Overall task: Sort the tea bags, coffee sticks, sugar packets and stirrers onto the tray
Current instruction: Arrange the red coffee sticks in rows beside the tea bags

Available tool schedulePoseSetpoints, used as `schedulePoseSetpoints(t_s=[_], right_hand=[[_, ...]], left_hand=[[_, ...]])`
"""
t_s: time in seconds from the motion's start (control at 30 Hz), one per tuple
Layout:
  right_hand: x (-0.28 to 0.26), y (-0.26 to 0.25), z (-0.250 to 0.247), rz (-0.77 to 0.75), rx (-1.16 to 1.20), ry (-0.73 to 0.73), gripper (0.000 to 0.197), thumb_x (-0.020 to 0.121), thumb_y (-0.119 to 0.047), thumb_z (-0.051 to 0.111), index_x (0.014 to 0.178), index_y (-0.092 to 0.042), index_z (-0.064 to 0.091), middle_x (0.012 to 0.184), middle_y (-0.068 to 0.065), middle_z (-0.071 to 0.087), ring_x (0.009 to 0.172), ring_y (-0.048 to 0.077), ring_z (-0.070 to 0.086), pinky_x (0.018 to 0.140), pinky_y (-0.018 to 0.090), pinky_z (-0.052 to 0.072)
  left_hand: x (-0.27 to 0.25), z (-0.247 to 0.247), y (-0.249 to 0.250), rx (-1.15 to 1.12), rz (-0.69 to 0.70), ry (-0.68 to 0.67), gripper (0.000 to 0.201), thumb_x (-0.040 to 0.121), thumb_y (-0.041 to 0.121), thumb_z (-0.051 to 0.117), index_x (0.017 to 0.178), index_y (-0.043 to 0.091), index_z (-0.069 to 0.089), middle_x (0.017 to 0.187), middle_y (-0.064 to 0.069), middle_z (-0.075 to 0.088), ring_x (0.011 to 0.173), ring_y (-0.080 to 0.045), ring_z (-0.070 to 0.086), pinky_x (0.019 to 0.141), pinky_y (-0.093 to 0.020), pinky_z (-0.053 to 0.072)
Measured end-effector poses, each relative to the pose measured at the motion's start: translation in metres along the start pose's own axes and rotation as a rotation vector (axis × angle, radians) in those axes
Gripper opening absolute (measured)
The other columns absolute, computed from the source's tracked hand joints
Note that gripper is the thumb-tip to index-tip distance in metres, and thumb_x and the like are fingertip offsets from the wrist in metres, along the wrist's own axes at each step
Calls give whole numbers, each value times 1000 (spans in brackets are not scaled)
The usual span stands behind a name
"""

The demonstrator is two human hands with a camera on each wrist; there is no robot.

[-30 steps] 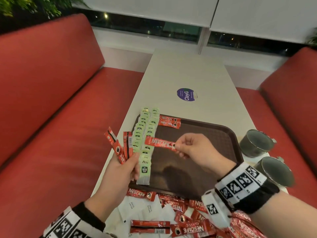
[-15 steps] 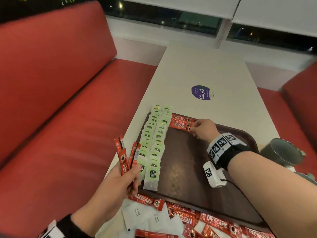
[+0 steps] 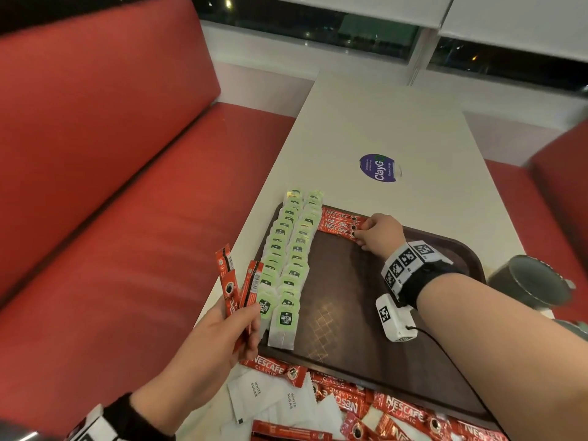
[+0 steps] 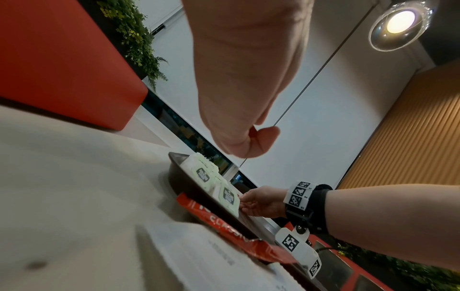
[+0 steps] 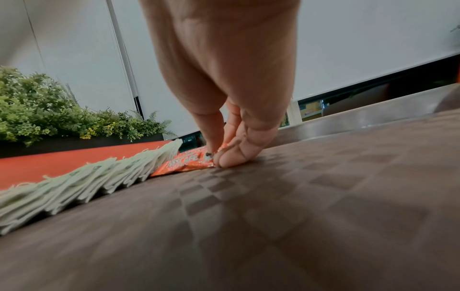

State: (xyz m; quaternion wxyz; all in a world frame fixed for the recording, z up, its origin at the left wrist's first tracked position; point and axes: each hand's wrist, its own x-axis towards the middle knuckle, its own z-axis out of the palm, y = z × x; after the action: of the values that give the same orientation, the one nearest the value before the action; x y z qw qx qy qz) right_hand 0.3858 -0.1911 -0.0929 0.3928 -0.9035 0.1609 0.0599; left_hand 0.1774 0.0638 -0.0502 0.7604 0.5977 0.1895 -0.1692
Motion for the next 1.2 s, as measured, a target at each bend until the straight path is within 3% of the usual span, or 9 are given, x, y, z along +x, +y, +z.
schedulePoseSetpoints(t_s=[0.17,0.3,0.37,0.57,0.63,0.77,0.83,0.97,1.2], right_hand=[[-10,-6,-12,9,-15,26,19,84,-10,68,75,-14,52,86,15,71,75,24,70,78,39,59],[-50,-30,-31,-202,-40,6,12,84,-15,66,75,-18,58,81,7,68,76,20,65,72,31,55],[-92,-47,-39,-287,51,-127,8,87,-18,66,80,-16,63,75,3,67,66,13,63,63,21,49],[-202,-62,-41,-332,145,-538,14,86,-25,69,91,-12,70,67,-4,67,57,8,58,53,20,45],[-220,-57,-38,-333,202,-514,2,86,-15,69,85,-15,67,63,1,63,51,12,55,51,21,45],[-250,-47,-47,-399,360,-398,16,84,0,67,77,-15,65,59,-1,64,53,11,61,56,24,50],[-264,-39,-55,-596,282,-266,21,79,-1,71,73,-21,67,70,-4,69,67,9,65,67,24,53],[-284,-19,-58,-920,103,-82,13,75,-11,66,78,-24,68,92,-13,67,91,-3,62,78,8,47],[-297,-1,-56,-810,224,-71,25,76,-11,51,82,-23,73,97,-14,68,92,5,65,69,18,52]], left_hand=[[-3,4,6,-27,-54,-68,16,95,14,50,86,1,51,62,-12,50,52,-20,47,49,-29,39],[-12,9,14,-35,-42,-139,19,95,17,50,84,1,51,63,-9,52,50,-17,47,45,-26,40],[-19,14,17,26,-21,-166,18,95,16,49,85,2,51,59,-6,52,48,-14,46,44,-23,39],[-34,17,15,411,118,-210,11,93,15,57,83,13,54,49,4,52,45,-8,41,45,-21,34],[-41,18,16,416,120,-218,16,95,19,54,82,11,55,53,3,54,45,-8,41,46,-23,33],[-51,14,18,110,44,-235,30,90,30,51,102,4,59,74,-9,58,49,-12,38,43,-20,28],[-53,10,20,26,-12,-253,31,84,27,57,105,4,60,81,-11,55,51,-12,39,43,-19,29],[-58,12,27,22,-36,-335,16,89,10,56,103,6,63,73,-6,57,54,-12,46,43,-19,37],[-62,17,28,180,77,-386,14,94,1,50,103,5,60,61,-8,52,52,-12,47,47,-20,39]])
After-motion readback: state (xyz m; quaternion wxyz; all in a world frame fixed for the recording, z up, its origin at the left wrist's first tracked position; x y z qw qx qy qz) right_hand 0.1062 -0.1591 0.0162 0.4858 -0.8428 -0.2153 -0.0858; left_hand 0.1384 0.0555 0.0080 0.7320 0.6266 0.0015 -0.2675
